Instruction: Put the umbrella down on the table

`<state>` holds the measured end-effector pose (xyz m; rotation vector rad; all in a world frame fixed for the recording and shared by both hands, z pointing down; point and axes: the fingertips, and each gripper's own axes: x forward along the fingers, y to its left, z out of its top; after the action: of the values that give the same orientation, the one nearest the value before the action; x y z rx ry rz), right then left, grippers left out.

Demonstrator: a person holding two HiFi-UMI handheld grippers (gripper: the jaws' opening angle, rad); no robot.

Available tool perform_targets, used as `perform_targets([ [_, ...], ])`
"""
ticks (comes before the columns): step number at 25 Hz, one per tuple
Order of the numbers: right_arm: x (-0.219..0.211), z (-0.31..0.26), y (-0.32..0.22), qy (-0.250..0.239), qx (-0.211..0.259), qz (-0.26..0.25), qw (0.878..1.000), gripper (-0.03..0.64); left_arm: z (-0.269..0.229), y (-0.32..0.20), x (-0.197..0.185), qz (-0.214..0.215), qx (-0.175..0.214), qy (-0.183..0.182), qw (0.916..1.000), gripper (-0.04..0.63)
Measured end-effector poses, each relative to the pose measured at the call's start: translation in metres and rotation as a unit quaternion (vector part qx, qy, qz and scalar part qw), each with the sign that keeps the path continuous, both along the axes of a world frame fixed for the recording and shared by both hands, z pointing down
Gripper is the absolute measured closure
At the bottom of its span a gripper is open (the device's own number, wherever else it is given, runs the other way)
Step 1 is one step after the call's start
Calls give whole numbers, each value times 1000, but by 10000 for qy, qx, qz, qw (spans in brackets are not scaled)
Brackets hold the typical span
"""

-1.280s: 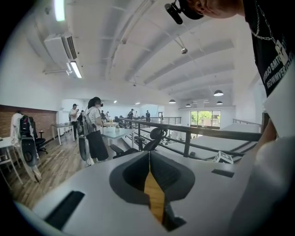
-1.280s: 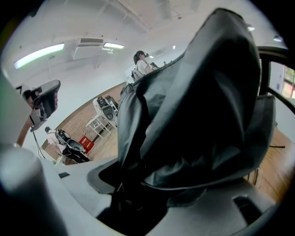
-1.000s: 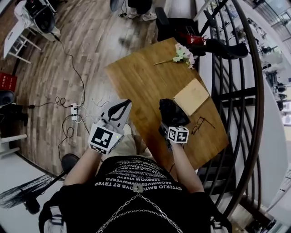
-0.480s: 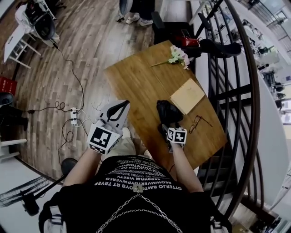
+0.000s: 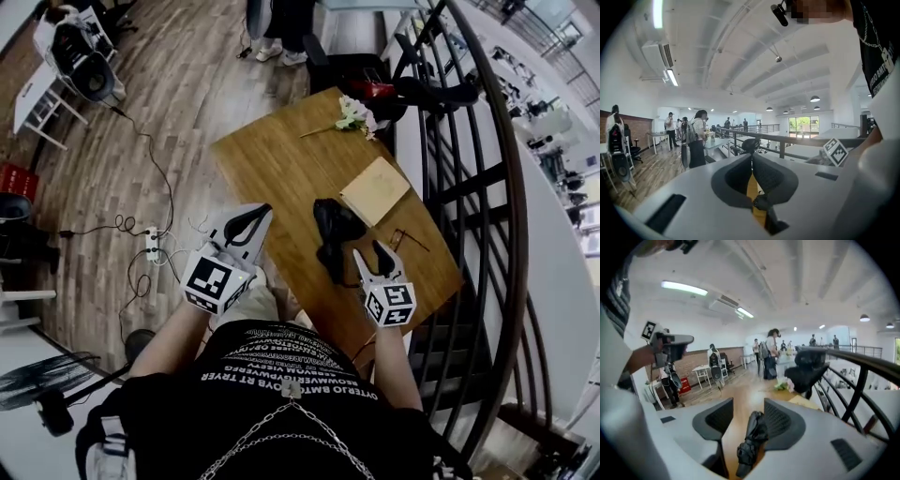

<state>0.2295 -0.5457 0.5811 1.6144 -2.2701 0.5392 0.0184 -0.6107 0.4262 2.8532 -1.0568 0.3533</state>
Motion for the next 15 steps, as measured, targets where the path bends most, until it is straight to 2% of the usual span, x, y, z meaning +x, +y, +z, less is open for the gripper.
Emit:
perform_targets([
  [3, -6, -62, 8, 291, 772, -225, 9963, 496, -7, 12, 9, 5, 115, -42, 9999, 566],
  [6, -5, -108, 19, 445, 1216, -271, 9912, 589, -16, 27, 22, 53, 186, 69, 9998, 566],
  [10, 6, -149, 37, 307, 1436, -265, 9888, 601, -28, 49, 34, 72, 154, 370, 9992, 566],
  [15, 21, -182, 55, 272, 1611, -209, 9863, 601, -40, 67, 40, -81, 344, 324, 9988, 566],
])
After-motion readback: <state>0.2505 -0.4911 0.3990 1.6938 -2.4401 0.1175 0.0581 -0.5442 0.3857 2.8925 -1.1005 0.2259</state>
